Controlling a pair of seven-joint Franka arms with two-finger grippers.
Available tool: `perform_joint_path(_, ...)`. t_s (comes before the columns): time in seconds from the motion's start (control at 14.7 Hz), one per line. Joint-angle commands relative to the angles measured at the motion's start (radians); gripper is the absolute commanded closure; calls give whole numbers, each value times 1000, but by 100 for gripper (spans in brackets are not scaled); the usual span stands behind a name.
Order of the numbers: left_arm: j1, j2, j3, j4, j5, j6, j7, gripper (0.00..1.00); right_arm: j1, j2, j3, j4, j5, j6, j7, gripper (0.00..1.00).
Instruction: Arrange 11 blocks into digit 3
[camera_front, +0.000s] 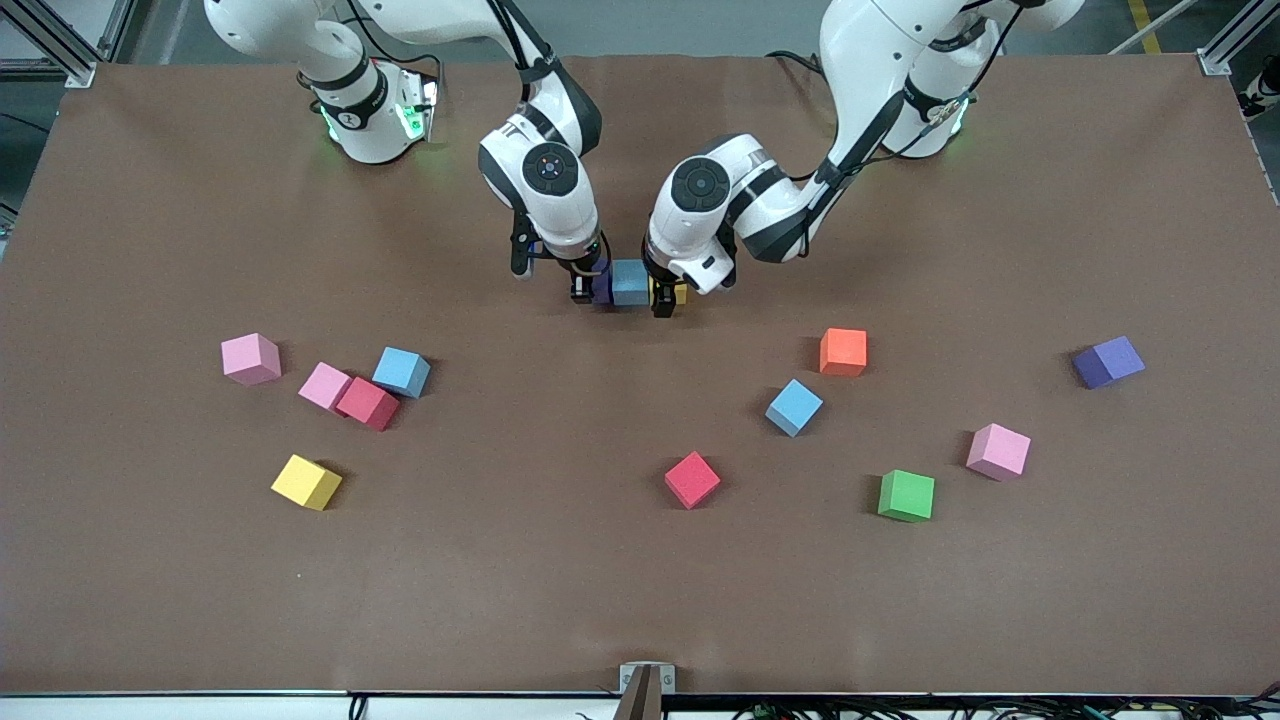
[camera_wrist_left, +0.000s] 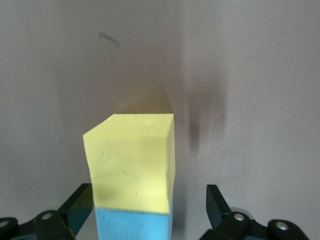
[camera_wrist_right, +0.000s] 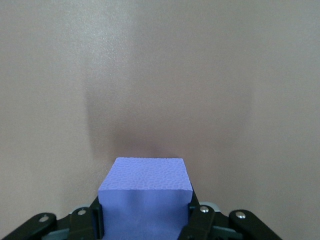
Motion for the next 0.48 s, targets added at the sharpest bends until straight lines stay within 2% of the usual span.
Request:
perform_joint_path(0.0,-4,-72,-3,-7,19,-79,-31,0,42,67,-8,26,21,19,20,81)
perform_joint_path(0.2,4,-106,-5,5,19,-126,-31,0,70,75,-44,33,21,16,32,80)
perform_joint_path(0.41,13,-93,11,129,21,-243,-16,0,74,75,-44,33,21,15,35,78)
